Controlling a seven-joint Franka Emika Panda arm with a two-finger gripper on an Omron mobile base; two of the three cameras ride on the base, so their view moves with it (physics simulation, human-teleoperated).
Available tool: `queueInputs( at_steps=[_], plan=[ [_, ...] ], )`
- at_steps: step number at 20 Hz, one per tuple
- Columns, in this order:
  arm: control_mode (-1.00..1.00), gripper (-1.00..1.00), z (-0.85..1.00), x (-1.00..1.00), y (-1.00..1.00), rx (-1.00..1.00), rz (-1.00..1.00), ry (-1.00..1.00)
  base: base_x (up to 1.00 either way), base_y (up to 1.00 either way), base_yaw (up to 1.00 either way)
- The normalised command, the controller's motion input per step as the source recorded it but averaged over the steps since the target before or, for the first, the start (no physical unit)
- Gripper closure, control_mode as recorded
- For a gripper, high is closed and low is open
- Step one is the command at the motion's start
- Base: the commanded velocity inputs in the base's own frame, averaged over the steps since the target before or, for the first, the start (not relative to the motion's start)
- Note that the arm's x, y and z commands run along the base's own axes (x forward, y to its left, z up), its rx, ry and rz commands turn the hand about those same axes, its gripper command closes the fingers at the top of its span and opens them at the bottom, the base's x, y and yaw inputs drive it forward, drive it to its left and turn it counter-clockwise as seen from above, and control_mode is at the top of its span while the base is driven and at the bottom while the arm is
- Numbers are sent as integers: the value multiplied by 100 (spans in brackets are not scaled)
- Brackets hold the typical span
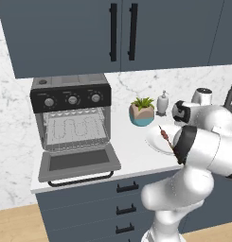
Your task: Pick up the kebab skewer and baguette bread, and place them inside the toaster oven. Close the toaster oven door and start by setting the timer.
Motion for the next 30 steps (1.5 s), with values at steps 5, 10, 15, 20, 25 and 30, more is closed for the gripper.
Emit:
queueInputs(
  at_steps=[5,10,15,20,25,30],
  plan=[
    [-100,100,29,-74,16,13,-34,-6,0,0,0],
    [-100,100,33,-56,75,13,-39,-10,0,0,0],
    [-100,100,45,-30,97,6,-32,-14,0,0,0],
    [-100,100,43,-31,100,0,-23,-10,0,0,0],
    [-100,100,40,-11,100,0,-17,-3,0,0,0],
    [-100,100,22,0,100,0,-11,-2,0,0,0]
  ],
)
